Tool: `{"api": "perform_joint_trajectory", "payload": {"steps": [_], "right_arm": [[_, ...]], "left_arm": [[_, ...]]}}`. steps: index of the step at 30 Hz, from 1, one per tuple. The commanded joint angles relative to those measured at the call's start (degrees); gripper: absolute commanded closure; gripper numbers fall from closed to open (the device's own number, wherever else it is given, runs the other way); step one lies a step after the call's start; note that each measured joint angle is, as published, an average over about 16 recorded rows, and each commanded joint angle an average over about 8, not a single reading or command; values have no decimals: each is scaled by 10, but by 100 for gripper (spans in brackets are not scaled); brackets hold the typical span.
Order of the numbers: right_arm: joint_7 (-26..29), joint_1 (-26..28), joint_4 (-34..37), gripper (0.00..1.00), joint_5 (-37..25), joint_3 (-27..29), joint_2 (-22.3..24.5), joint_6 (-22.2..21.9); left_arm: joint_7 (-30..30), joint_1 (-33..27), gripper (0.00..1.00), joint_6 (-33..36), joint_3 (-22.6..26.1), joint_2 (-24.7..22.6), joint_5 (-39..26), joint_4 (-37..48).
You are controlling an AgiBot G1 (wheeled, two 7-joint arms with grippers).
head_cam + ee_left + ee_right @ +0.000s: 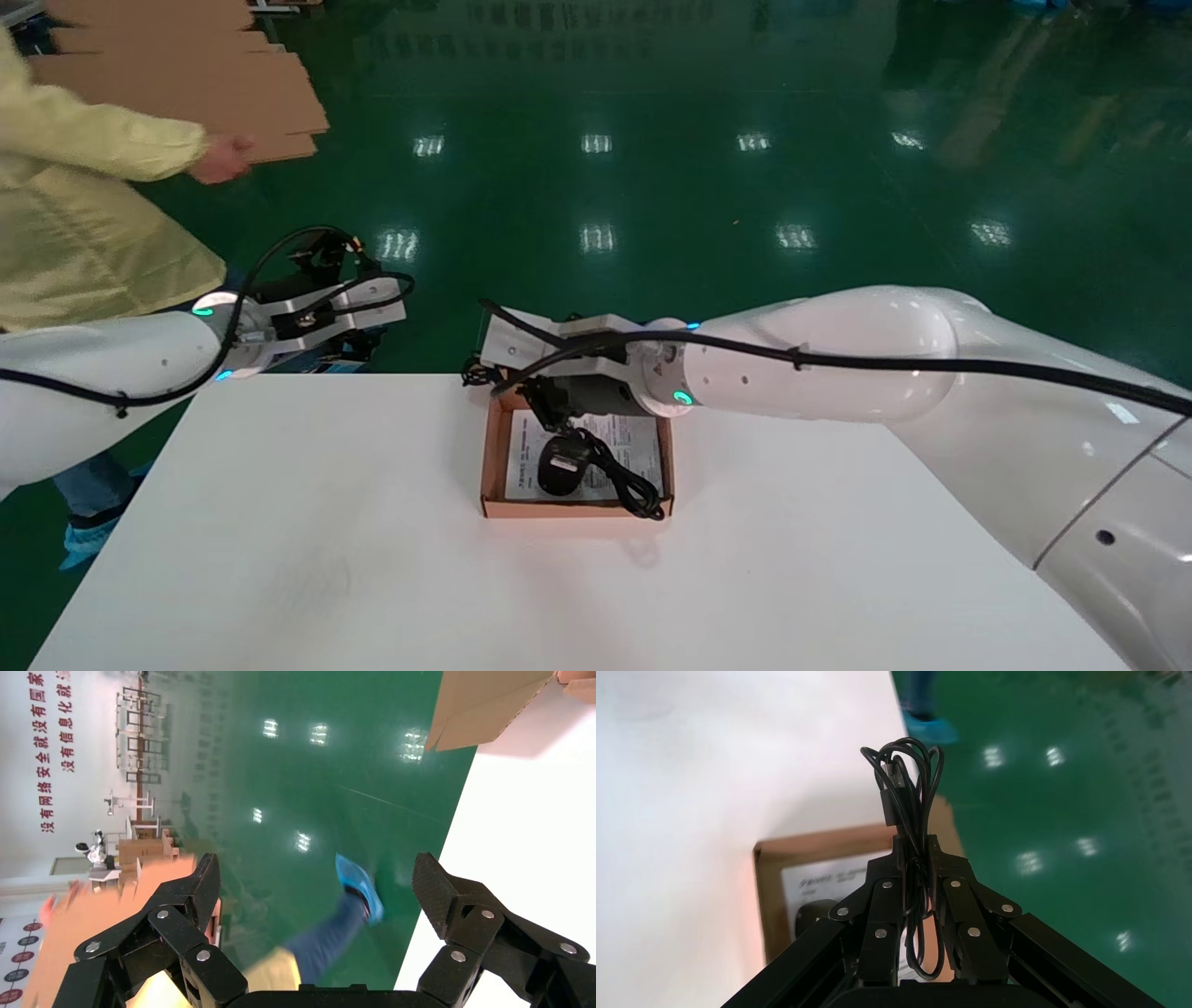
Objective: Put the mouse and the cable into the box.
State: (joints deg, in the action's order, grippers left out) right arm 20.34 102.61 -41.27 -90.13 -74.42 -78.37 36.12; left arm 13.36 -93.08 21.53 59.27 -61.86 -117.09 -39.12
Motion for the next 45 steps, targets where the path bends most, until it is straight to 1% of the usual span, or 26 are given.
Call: {"api": "perform_joint_trajectory", "payload": {"steps": [1,6,7,8,11,14,15,16,34,38,45], "right_arm": [[8,-3,6,100,-1,-13,-1,-7],[60,-14,33,100,-23,-45,-2,-51],[69,-17,36,99,-26,-50,-2,-58],[76,-19,38,89,-28,-54,-2,-64],[94,-26,43,51,-31,-65,-1,-78],[100,-30,45,14,-32,-70,0,-82],[101,-31,46,3,-32,-71,0,-83],[102,-32,46,0,-31,-73,0,-84],[95,-32,39,0,-25,-58,5,-73],[87,-48,24,0,-4,-32,22,-50],[65,-91,-18,0,54,42,72,16]], "left_arm": [[9,1,0,1,0,1,-8,-4],[29,3,0,5,-1,4,-27,-14],[33,3,0,5,-1,4,-31,-16],[35,3,0,6,-1,4,-34,-17],[44,4,0,7,-2,5,-42,-21],[48,5,0,8,-2,6,-47,-24],[48,5,0,8,-2,6,-48,-24],[49,5,0,8,-2,6,-49,-25],[45,5,0,8,-2,6,-44,-22],[45,5,0,8,-2,6,-44,-22],[45,5,0,8,-2,6,-44,-22]]}}
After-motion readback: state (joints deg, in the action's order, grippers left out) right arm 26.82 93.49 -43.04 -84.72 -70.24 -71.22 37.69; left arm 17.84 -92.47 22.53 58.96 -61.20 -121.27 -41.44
